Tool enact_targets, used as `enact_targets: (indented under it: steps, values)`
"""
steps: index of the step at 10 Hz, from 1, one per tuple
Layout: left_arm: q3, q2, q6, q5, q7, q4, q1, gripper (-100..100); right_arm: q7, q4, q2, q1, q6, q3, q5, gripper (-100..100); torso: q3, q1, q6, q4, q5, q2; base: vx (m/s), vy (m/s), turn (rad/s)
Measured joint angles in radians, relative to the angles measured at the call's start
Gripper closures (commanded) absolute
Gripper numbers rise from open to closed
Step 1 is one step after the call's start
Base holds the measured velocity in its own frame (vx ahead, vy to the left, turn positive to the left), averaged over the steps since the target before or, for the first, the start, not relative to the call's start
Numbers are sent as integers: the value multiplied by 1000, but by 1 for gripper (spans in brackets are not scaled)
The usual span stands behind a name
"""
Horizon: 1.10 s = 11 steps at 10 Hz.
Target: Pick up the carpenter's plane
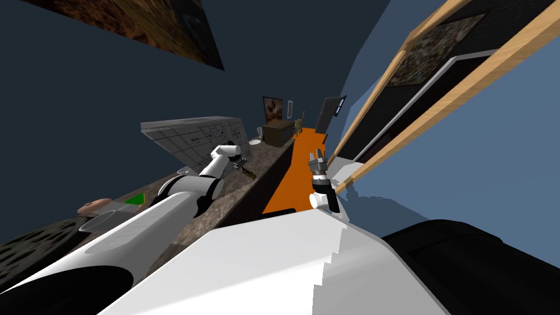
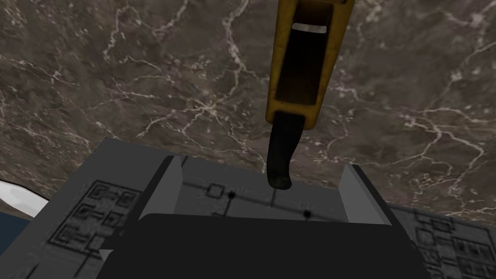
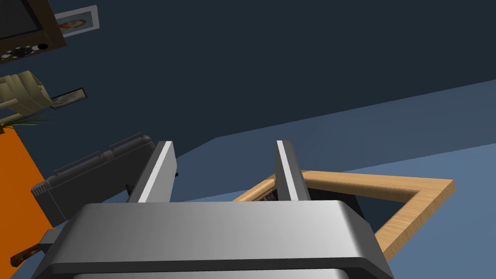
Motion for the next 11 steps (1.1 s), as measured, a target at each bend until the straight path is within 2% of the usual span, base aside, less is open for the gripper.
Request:
enact_targets:
  steps: [7, 11]
  values:
    - [23, -21, 114, 26, -19, 157, -61, -100, 0, 0, 0, 0, 0, 0, 0, 0, 0, 0, 0, 0, 0, 0, 1, 10, -70]
    - [34, -32, 150, 36, -28, 229, -81, -100, 0, 0, 0, 0, 0, 0, 0, 0, 0, 0, -1, 0, 0, 0, 0, 8, -54]
